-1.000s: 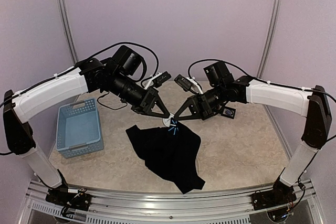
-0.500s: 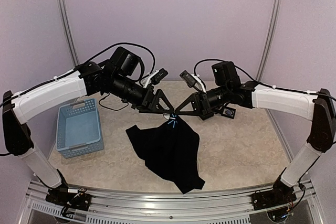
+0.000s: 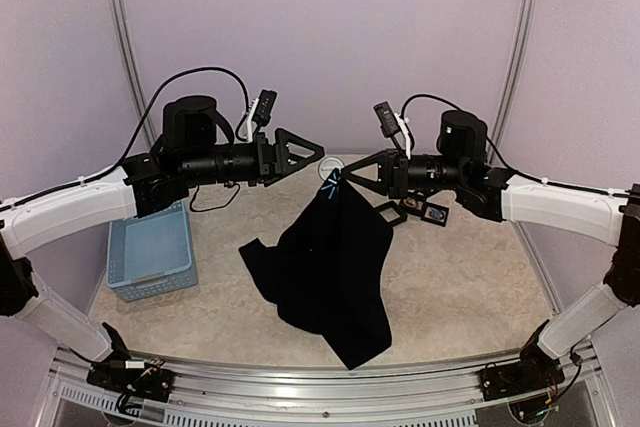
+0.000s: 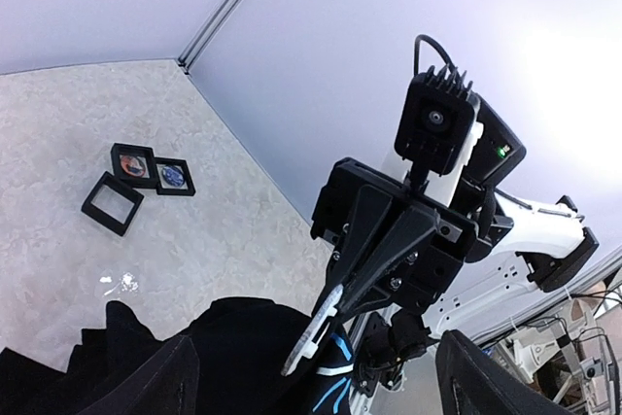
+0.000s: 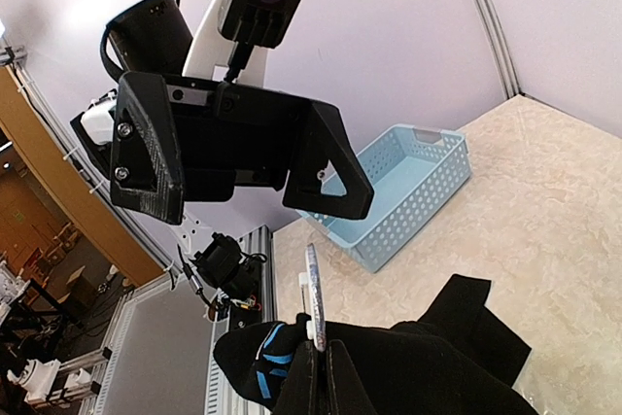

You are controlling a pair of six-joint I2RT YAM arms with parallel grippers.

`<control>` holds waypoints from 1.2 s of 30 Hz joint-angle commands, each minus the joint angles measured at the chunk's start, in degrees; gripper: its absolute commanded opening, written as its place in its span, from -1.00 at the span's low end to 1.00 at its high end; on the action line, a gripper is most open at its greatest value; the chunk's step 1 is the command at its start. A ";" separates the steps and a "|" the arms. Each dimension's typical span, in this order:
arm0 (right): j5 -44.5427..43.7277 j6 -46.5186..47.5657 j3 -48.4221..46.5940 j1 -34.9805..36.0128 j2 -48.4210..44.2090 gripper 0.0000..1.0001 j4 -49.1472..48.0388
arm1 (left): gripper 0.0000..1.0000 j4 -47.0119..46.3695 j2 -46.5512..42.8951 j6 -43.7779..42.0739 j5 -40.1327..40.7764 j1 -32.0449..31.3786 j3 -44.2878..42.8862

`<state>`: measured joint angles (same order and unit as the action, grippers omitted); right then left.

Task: Remove the brooch from the garment
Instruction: Pass from the right arm to the left

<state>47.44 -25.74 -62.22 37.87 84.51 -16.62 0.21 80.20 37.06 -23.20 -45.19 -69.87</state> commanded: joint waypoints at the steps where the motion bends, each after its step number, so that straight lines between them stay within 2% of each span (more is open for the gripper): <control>1: -3.06 -5.65 2.48 -0.31 -1.67 -1.00 -11.46 | 0.66 -10.81 2.65 5.29 -0.18 -0.82 2.24; 6: -3.58 -7.66 3.03 -0.33 -1.54 -1.00 -14.95 | 0.66 -11.24 3.94 6.17 -0.66 -1.54 2.64; 11: -3.99 -10.39 3.68 -0.32 -1.21 -1.00 -17.98 | 0.48 -12.11 5.63 7.15 -2.36 -2.04 2.23; 14: -4.17 -10.80 3.77 -0.32 -1.04 -1.00 -18.25 | 0.44 -11.37 5.96 6.94 -2.84 -2.10 1.96; 23: -3.86 -12.78 3.71 -0.27 -0.01 -1.00 -19.32 | -0.14 -10.67 6.54 6.74 -5.03 -2.34 1.65; 31: -1.60 -14.81 3.38 -0.35 1.53 -1.00 -20.17 | -0.37 -11.01 6.50 6.52 -4.88 -2.36 1.50; 36: 1.05 -16.12 2.79 -0.34 2.92 -1.00 -21.13 | -0.59 -11.11 6.20 6.13 -4.40 -2.36 1.54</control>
<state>45.30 -40.05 -58.98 37.85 86.04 -34.17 -10.07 86.11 44.12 -27.42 -47.09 -67.99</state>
